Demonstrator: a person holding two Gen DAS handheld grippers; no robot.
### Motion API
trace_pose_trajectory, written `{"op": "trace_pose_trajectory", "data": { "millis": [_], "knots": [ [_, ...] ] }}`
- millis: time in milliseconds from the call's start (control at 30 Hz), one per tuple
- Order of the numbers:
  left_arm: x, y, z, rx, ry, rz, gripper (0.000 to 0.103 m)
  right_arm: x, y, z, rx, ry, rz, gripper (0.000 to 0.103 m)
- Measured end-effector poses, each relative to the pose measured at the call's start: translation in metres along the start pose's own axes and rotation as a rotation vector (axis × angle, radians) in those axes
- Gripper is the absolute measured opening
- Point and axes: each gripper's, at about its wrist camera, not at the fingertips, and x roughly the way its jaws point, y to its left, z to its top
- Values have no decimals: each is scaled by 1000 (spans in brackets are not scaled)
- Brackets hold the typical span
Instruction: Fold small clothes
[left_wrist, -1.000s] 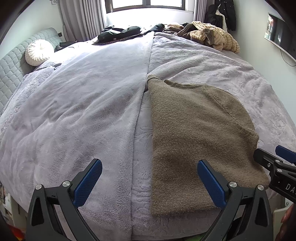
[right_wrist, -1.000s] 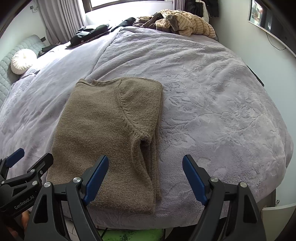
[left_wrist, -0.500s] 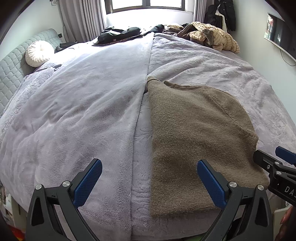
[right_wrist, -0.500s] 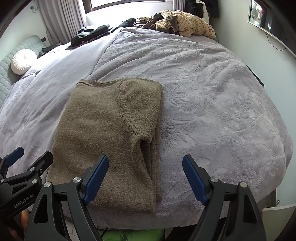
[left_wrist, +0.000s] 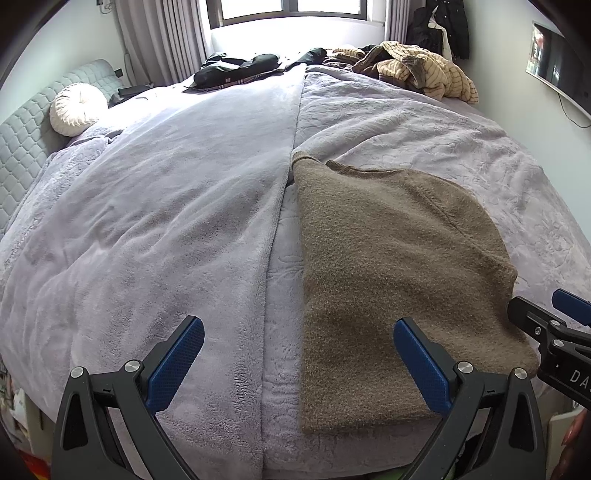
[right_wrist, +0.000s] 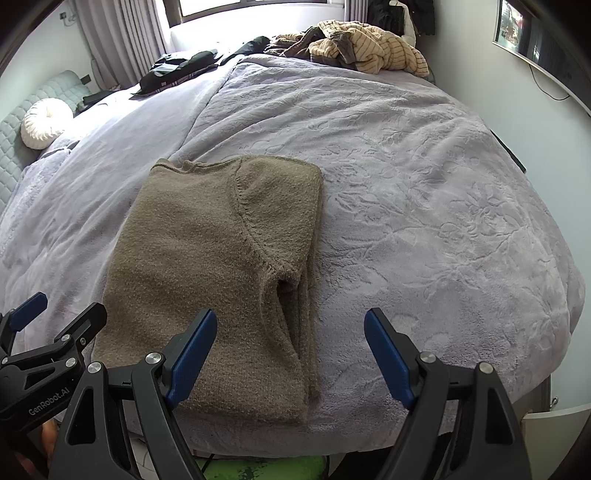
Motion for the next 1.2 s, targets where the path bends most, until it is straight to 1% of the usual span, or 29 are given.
{"op": "trace_pose_trajectory", "data": {
  "millis": [767, 1200],
  "knots": [
    [4, -1, 1, 18, 10, -3, 103, -1, 3, -1, 1, 1, -4, 84],
    [5, 1, 2, -4, 8, -17, 103, -1, 4, -2, -1, 3, -5, 84]
  ]
}}
